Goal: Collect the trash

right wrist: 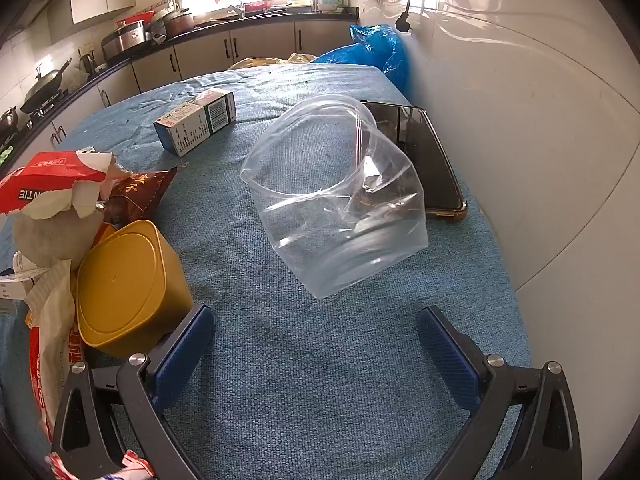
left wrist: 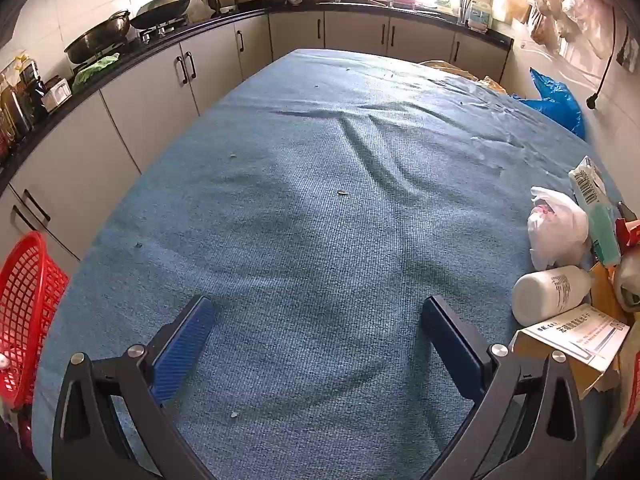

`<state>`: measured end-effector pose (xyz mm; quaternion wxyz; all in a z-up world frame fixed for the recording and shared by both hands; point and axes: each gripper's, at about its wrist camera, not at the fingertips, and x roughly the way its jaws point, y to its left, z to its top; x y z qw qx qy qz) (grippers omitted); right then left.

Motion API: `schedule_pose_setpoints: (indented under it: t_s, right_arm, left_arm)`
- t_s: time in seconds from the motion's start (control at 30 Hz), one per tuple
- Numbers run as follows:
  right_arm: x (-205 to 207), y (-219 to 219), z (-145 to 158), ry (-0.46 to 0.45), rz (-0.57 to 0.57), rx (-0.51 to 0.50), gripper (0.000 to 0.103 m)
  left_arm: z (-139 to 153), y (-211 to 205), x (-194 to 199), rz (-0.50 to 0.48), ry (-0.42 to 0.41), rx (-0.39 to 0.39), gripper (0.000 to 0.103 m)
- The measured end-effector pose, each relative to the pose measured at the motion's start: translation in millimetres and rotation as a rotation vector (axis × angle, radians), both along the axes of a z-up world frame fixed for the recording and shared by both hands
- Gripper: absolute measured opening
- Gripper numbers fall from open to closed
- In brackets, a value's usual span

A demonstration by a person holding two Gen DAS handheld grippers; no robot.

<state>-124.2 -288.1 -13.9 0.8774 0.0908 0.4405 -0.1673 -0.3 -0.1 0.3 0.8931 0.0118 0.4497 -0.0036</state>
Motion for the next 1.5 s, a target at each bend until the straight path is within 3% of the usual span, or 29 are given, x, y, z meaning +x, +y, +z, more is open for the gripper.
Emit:
schedule_pose_setpoints:
  t_s: [1.5]
  right_arm:
    - [-0.8, 1.0, 0.6, 0.005, 0.0, 0.001, 0.103]
  left_arm:
    - [-0.2, 0.5, -2.5, -0.024, 0.016, 0.0, 0.103]
